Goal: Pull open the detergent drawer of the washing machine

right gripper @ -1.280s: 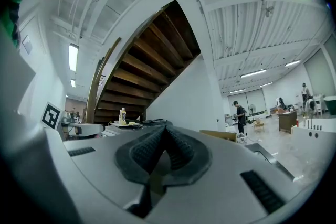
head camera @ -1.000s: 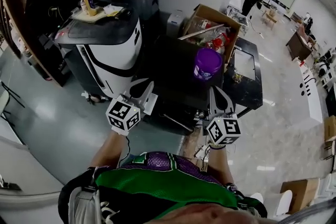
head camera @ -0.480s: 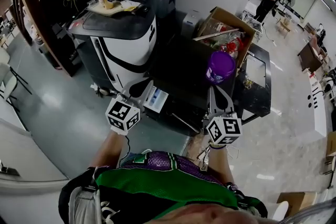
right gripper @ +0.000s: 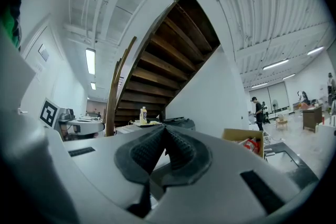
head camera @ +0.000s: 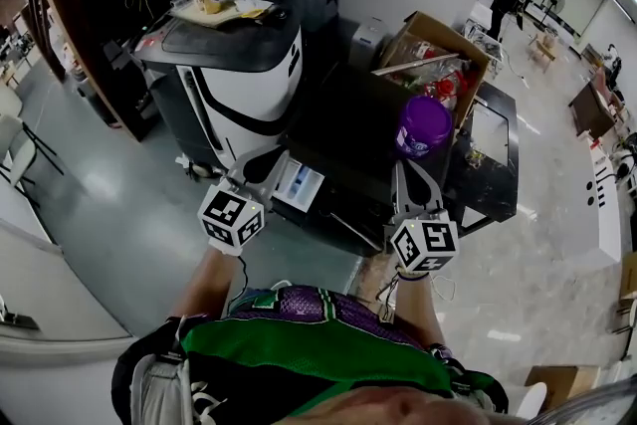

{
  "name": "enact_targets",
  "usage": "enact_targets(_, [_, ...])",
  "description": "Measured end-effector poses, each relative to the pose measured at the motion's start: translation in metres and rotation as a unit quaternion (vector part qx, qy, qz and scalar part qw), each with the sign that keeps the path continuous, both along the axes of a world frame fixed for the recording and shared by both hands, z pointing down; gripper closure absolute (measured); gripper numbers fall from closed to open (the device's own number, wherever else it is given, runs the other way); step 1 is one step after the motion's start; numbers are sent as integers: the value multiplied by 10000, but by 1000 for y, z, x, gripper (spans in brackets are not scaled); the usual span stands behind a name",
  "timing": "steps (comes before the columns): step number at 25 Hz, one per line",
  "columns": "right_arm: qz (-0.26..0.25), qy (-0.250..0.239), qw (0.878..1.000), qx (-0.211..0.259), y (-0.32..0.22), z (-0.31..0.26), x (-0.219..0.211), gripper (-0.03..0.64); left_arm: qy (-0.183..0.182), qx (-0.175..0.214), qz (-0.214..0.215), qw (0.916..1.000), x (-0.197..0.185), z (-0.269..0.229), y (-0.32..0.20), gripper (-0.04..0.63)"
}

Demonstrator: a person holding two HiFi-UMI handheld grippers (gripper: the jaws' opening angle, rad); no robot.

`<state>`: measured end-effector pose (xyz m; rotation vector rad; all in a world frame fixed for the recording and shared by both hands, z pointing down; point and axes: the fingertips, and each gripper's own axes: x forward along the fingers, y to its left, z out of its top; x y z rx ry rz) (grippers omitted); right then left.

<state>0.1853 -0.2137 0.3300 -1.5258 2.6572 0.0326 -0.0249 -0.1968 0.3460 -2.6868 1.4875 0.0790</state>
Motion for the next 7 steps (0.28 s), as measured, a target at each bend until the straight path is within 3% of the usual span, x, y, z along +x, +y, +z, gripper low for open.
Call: enact_targets(7, [4, 14, 10000, 7, -1, -1, -4, 615, 25, -11, -12, 10000, -4, -1, -3, 577])
